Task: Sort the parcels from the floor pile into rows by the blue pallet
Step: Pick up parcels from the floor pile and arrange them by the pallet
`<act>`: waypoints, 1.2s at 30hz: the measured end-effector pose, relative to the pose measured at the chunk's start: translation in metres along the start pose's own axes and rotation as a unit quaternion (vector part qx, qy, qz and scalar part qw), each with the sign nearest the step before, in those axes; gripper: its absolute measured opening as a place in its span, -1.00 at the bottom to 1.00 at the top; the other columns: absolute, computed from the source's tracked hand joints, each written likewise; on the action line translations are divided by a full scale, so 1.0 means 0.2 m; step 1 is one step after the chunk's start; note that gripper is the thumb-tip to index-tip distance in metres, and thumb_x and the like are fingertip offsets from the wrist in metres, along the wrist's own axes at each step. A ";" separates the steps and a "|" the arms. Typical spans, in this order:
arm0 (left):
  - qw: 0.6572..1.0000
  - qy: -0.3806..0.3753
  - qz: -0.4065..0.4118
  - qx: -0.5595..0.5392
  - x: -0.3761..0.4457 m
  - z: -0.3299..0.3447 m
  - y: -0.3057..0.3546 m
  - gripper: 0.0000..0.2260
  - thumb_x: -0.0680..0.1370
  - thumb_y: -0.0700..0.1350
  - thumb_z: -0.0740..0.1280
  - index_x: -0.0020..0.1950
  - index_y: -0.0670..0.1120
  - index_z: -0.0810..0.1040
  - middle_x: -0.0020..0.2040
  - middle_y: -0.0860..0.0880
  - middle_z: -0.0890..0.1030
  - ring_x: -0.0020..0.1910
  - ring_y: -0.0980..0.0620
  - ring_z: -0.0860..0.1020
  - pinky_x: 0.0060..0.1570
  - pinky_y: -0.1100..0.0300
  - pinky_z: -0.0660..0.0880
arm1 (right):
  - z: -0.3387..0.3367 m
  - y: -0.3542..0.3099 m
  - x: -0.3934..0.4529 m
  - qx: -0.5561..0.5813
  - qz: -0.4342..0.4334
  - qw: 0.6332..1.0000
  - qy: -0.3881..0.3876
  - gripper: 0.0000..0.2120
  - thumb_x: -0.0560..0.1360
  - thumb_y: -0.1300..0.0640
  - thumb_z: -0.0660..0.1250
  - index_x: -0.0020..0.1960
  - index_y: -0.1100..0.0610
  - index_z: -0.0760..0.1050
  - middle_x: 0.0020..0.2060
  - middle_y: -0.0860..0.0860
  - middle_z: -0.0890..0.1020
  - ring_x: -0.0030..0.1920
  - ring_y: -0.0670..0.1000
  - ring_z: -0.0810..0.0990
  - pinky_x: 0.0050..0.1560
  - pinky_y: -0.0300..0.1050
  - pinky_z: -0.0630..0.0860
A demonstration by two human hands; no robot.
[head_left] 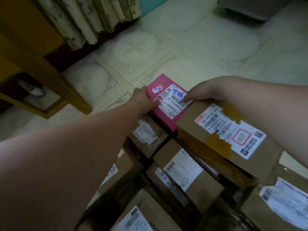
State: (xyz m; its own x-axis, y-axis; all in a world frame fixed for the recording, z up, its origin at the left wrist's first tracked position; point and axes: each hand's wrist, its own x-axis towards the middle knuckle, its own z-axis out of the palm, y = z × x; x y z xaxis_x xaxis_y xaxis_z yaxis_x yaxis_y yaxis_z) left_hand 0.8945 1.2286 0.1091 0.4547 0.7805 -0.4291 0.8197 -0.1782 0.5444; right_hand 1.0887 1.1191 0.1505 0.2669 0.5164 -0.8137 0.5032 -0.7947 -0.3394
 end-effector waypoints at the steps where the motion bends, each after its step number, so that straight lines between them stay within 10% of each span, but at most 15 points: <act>1: 1.000 0.007 0.003 0.025 -0.01 0.00 -0.01 -0.37 0.41 0.09 0.52 0.40 -0.07 0.38 0.29 -0.10 0.42 0.20 -0.11 0.51 0.25 -0.05 0.49 | 0.02 0.00 0.02 0.008 -0.002 1.000 -0.014 -0.54 0.44 -0.15 0.43 0.24 0.08 0.55 -0.03 0.09 0.72 -0.05 0.14 0.72 0.15 0.15 0.58; 7: 0.995 -0.030 -0.012 0.092 -0.08 -0.03 0.01 -0.29 0.36 0.16 0.52 0.42 -0.03 0.35 0.28 -0.13 0.49 0.20 -0.15 0.53 0.23 -0.15 0.50 | 0.05 0.11 -0.09 0.138 -0.061 0.988 0.033 -0.67 0.52 -0.12 0.36 0.12 0.11 0.56 0.05 0.05 0.67 0.00 0.10 0.68 0.17 0.09 0.58; 13: 0.989 0.030 0.117 0.090 -0.30 -0.12 0.49 -0.43 0.59 0.09 0.27 0.56 0.01 0.20 0.50 -0.07 0.27 0.35 -0.12 0.43 0.31 -0.04 0.44 | -0.12 0.36 -0.36 0.196 -0.021 0.969 0.150 -0.22 0.52 -0.45 -0.05 0.50 0.05 0.33 0.49 0.09 0.34 0.49 0.16 0.28 0.49 0.12 0.15; 17: 0.968 -0.075 0.203 0.126 -0.49 0.03 0.70 -0.45 0.60 0.23 0.17 0.57 0.20 0.13 0.54 -0.01 0.21 0.41 -0.08 0.38 0.35 -0.10 0.39 | -0.04 0.68 -0.54 0.158 0.083 0.981 0.079 0.01 0.29 -0.63 -0.17 0.45 -0.03 0.41 0.51 0.09 0.30 0.51 0.19 0.23 0.50 0.23 0.10; 21: 0.952 -0.165 0.178 0.186 -0.59 0.27 0.64 -0.34 0.56 0.33 0.16 0.57 0.27 -0.08 0.56 -0.11 0.18 0.47 -0.19 0.30 0.39 -0.15 0.32 | 0.16 0.77 -0.63 0.203 0.104 0.974 -0.003 -0.18 0.50 -0.48 -0.16 0.24 0.06 0.58 0.32 0.10 0.54 0.38 0.16 0.44 0.45 0.10 0.19; 27: 0.962 -0.137 0.146 0.183 -0.63 0.35 0.56 -0.21 0.45 0.40 0.25 0.46 0.41 -0.25 0.55 -0.18 0.22 0.39 -0.25 0.41 0.29 -0.27 0.41 | 0.27 0.83 -0.65 0.266 0.055 0.962 0.001 -0.24 0.51 -0.47 -0.12 -0.01 0.06 0.64 0.00 0.06 0.68 0.09 0.08 0.59 0.34 0.00 0.33; 31: 0.928 -0.051 0.154 0.335 -0.74 0.31 0.68 -0.16 0.54 0.29 0.24 0.58 0.15 -0.27 0.60 -0.17 -0.02 0.55 -0.28 0.02 0.44 -0.28 0.15 | 0.22 0.91 -0.72 0.239 0.070 0.963 0.103 -0.19 0.55 -0.42 -0.21 0.25 0.11 0.55 0.28 0.15 0.55 0.25 0.12 0.48 0.25 -0.02 0.29; 36: 0.917 0.019 0.245 0.315 -1.00 0.36 0.78 -0.28 0.55 0.20 0.27 0.59 0.07 -0.02 0.54 -0.15 0.09 0.53 -0.23 0.05 0.47 -0.23 0.14 | 0.32 1.23 -0.79 0.145 0.123 0.967 0.171 -0.09 0.37 -0.54 -0.22 0.35 0.02 0.46 0.31 0.15 0.52 0.27 0.21 0.49 0.34 0.17 0.35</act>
State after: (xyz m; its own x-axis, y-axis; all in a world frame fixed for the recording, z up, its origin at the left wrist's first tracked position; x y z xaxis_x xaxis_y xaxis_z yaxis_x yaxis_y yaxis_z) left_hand 0.9574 1.0010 0.2274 0.8198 0.5316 -0.2127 0.5636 -0.8147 0.1361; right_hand 1.1184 0.8216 0.1650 0.6304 0.3363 -0.6996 0.1519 -0.9373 -0.3137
